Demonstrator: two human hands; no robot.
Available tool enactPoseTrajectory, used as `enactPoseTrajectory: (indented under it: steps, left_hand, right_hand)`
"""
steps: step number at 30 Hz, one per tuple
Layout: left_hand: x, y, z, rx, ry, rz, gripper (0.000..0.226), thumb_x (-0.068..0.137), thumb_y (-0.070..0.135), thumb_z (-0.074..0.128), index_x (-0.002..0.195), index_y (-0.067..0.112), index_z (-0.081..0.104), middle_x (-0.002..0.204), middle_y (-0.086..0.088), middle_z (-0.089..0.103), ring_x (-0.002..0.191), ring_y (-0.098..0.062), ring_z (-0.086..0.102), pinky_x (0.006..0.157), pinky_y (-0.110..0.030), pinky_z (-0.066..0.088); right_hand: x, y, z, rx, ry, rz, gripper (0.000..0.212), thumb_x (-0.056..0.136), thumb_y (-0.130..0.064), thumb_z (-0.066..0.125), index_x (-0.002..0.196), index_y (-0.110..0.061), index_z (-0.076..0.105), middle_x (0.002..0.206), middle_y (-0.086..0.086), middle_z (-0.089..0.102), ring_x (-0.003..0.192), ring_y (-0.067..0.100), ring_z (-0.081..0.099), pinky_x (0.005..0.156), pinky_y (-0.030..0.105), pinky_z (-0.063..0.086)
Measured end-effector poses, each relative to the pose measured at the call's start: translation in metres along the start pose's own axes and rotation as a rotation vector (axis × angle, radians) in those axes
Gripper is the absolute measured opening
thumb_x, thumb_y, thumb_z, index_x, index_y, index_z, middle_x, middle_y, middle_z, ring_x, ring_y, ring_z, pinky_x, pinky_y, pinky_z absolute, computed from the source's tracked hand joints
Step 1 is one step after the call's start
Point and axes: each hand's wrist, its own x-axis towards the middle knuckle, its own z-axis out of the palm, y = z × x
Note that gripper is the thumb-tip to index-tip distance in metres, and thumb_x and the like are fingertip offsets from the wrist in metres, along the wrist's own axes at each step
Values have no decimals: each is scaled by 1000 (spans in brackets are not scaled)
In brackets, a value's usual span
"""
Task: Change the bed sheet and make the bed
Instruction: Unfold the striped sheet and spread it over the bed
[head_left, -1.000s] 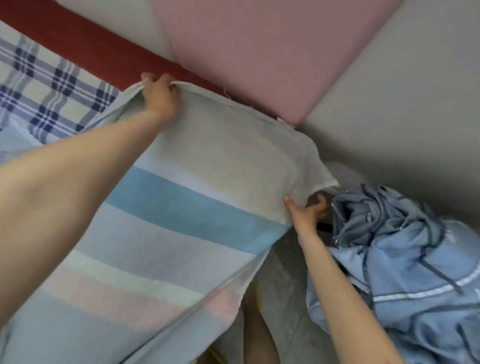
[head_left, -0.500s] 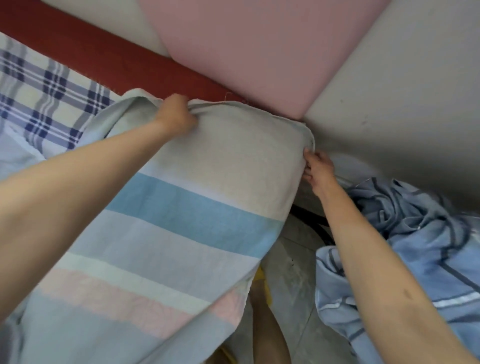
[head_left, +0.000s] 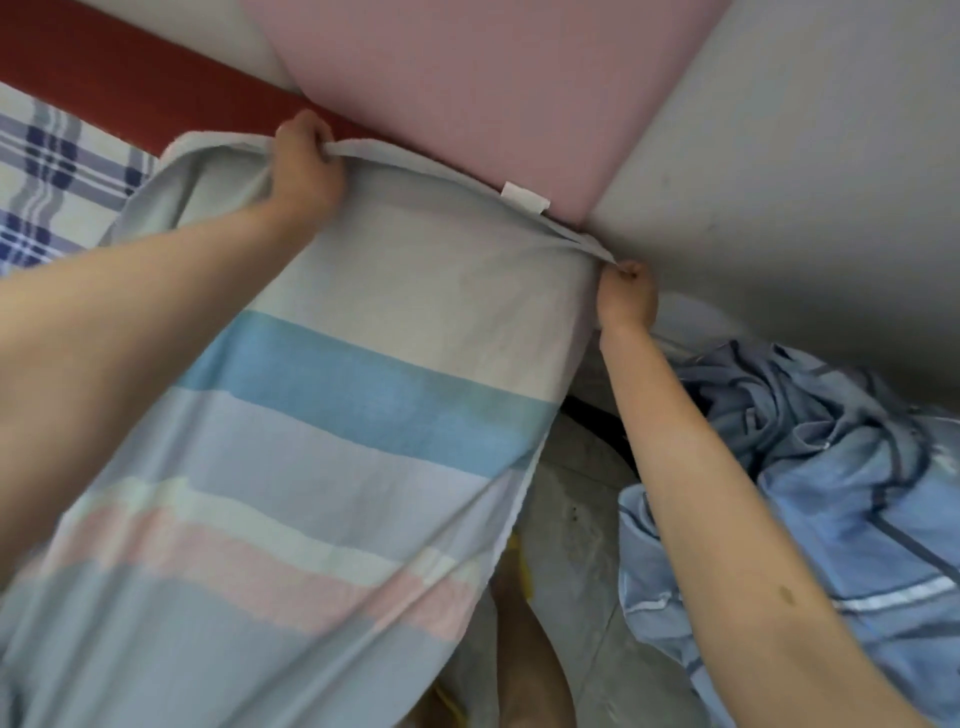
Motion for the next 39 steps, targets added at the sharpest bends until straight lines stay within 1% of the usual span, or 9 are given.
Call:
enactPoseTrajectory:
  steps: [7,10,14,20,26,29,34,36,39]
  left_hand:
    - [-8,0,6,-117,-91,250,34,80,2,43,95,32,45,100,-1,45,92,-4,43,82,-3,30]
    - [-13,2,5,-54,-23,224,48,75,-3,38,121,0,50,121,-25,46,110,-35,47,91,-22,36]
    - [-18,10,2,222,3,-211,50,87,2,44,136,1,33,141,-25,33,126,-39,41,104,-41,33]
    - [-16,6,5,202,1,-190,25,90,4,36,109,5,52,119,-22,56,111,-33,53,88,-37,38]
    - [1,31,12,-141,218,-186,39,88,11,44,55,27,33,53,14,39,53,-2,34,67,-25,30]
    - [2,28,20,-34,202,-127,41,89,9,46,57,29,30,64,9,44,62,-7,39,58,-26,29]
    - [-4,5,24,18,-88,81,25,81,5,41,86,30,43,107,-17,41,96,-22,40,88,-29,31]
    - [-2,0,22,59,-120,158,25,81,1,44,104,7,52,118,-28,41,105,-34,44,87,-24,30]
    - [-2,-4,14,75,-84,211,36,74,-4,40,105,14,40,124,-31,38,109,-36,45,89,-27,33]
  right_hand:
    - [5,7,12,485,-72,249,73,85,-30,69,141,-12,27,126,2,48,109,18,52,97,29,46]
    - [1,28,3,445,-347,489,66,79,-61,64,126,-18,51,107,3,62,96,21,60,91,42,52]
    - [-2,49,2,575,-408,449,59,86,-53,61,129,-14,55,120,6,65,104,20,62,97,39,49]
    - [-5,46,-3,392,61,64,24,100,-20,47,117,-2,47,106,8,53,94,16,51,71,12,43]
    - [-9,41,-10,365,350,-204,24,101,-12,42,115,7,45,94,4,51,81,11,48,63,-2,33]
    - [-14,51,-6,290,433,-340,25,101,-13,41,112,9,45,89,4,54,72,0,47,61,-3,32]
    - [3,68,3,184,52,-80,22,97,-6,41,118,-1,48,98,6,53,89,14,50,66,15,37]
    - [11,63,-2,312,-90,110,22,91,-5,45,109,-6,57,89,3,59,85,16,52,61,19,42]
    - [18,36,-10,614,-295,314,21,93,-32,51,94,-17,64,81,0,68,77,18,61,67,22,51]
